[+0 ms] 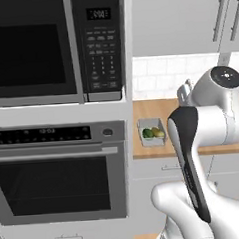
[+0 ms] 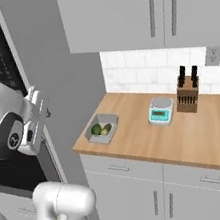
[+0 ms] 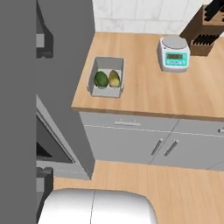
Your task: Take the meat container that has the shrimp and place it on the second highest rack of the freezer. Then take the vegetable container that has the cucumber and avocado and place it on the highest rack of the freezer.
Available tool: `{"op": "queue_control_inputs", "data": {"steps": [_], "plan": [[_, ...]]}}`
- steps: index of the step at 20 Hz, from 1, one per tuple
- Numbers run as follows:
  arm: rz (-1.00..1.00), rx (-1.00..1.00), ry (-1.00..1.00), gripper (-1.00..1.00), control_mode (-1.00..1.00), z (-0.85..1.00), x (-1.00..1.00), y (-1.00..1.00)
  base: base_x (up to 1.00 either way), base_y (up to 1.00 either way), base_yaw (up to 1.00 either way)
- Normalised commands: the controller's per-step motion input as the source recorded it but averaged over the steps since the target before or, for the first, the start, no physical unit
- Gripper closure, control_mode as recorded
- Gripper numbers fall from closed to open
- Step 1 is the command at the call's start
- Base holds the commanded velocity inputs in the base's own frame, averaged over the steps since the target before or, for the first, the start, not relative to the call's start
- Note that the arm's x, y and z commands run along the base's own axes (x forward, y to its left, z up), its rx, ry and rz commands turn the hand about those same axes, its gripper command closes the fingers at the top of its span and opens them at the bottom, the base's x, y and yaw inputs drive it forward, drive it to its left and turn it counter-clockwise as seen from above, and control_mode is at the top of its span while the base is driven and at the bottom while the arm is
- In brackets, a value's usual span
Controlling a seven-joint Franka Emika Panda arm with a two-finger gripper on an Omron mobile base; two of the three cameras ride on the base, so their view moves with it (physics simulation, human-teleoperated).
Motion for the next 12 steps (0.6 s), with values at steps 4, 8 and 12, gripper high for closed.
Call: {"op": "queue_control_inputs", "data": {"steps": [4, 8, 12], "plan": [[0.00, 0.00, 0.00, -1.00, 1.00, 0.00, 0.00, 0.00, 0.18, -0.52, -0.26], [0.00, 0.00, 0.00, -1.00, 1.00, 0.00, 0.00, 0.00, 0.19, -0.74, -0.26], [0.00, 0.00, 0.00, -1.00, 1.00, 0.00, 0.00, 0.00, 0.27, -0.72, -0.17]]}}
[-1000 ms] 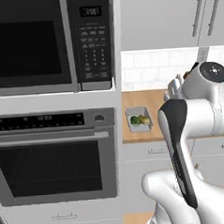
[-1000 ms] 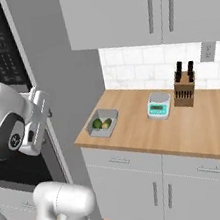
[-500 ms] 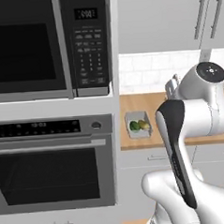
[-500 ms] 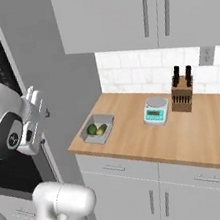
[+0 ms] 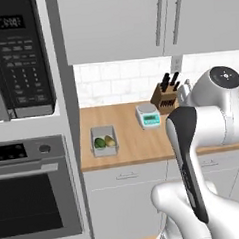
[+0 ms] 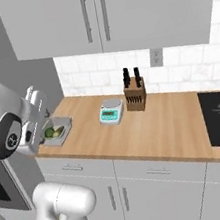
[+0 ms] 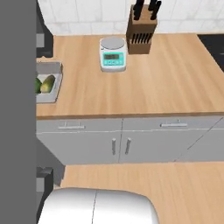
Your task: Take the meat container that has the shrimp and place it on the second highest rack of the freezer. Then take the vegetable container that has the cucumber and avocado and place it on the highest rack of the freezer.
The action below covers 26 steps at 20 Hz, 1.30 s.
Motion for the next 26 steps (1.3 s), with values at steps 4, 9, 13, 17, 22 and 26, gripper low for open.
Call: {"op": "queue_control_inputs", "data": {"steps": [4, 9, 13, 17, 22, 26], "plan": [[0.00, 0.00, 0.00, -1.00, 1.00, 0.00, 0.00, 0.00, 0.55, -0.37, 0.00], [0.00, 0.00, 0.00, -1.00, 1.00, 0.00, 0.00, 0.00, 0.46, -0.04, 0.14], [0.00, 0.00, 0.00, -1.00, 1.00, 0.00, 0.00, 0.00, 0.01, 0.02, 0.05], [0.00, 0.00, 0.03, -1.00, -1.00, -0.17, 0.00, 0.34, 0.00, 0.05, 0.00], [0.00, 0.00, 0.16, -1.00, -1.00, -0.15, 0.01, 0.88, 0.00, 0.00, 0.00], [0.00, 0.05, 0.28, -1.00, -1.00, -0.16, 0.18, 0.55, 0.00, 0.00, 0.00]]}}
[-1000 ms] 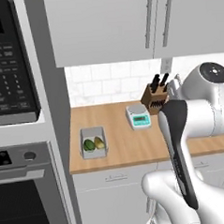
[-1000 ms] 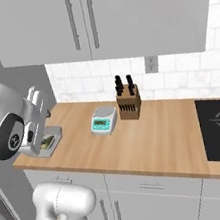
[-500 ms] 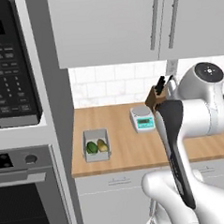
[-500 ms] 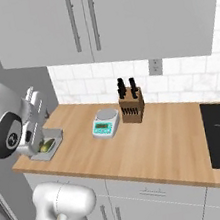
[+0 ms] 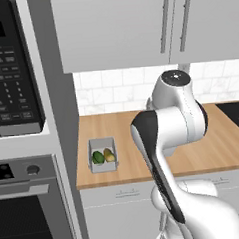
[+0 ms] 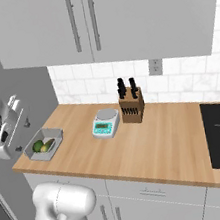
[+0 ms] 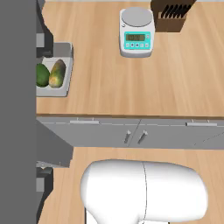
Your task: Take the meat container that has the shrimp and place it on the second highest rack of the freezer. Then take the vegetable container that has the cucumber and avocado and place it on the highest rack of the freezer.
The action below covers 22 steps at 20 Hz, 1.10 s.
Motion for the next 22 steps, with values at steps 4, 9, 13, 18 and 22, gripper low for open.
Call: {"op": "queue_control_inputs", "data": {"steps": [4, 9, 13, 18, 22], "plan": [[0.00, 0.06, 0.29, -1.00, -1.00, -0.28, 0.35, 0.42, 0.00, 0.00, 0.00], [0.00, 0.00, 0.17, -1.00, -1.00, -0.60, 0.35, 0.50, 0.00, 0.00, 0.00], [0.00, 0.00, 0.00, -1.00, -1.00, -0.53, 0.63, 0.36, 0.00, 0.00, 0.00], [0.00, 0.00, 0.04, -1.00, -1.00, -0.52, 0.69, 0.33, 0.00, 0.00, 0.00], [0.00, 0.00, 0.05, -1.00, -1.00, -0.62, 0.43, 0.33, 0.00, 0.00, 0.00]]}}
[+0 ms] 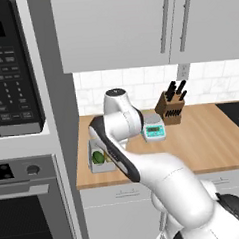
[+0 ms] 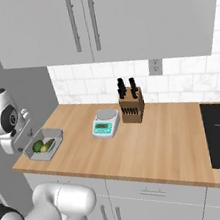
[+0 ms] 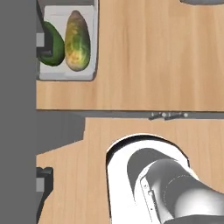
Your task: Take the meat container that has the shrimp and place it on the second highest rack of the freezer. Then take the vegetable container that has the cucumber and avocado and place it on the highest rack of the freezer.
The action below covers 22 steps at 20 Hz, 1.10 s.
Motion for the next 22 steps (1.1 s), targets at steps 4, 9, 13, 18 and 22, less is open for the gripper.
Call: {"op": "queue_control_inputs", "data": {"steps": [4, 9, 13, 18, 22], "plan": [[0.00, 0.00, 0.08, -1.00, -1.00, -0.52, 0.42, 0.27, 0.00, 0.00, 0.00], [0.00, 0.00, 0.02, -1.00, -1.00, -0.51, 0.37, 0.08, 0.00, 0.00, 0.00], [0.00, 0.00, 0.00, -1.00, -1.00, -0.46, 0.40, 0.00, 0.00, 0.00, 0.00], [0.00, 0.00, 0.00, -1.00, -1.00, -0.46, 0.35, 0.00, 0.00, 0.00, 0.00], [0.00, 0.00, 0.00, -1.00, -1.00, -0.44, 0.32, 0.02, 0.00, 0.00, 0.00]]}}
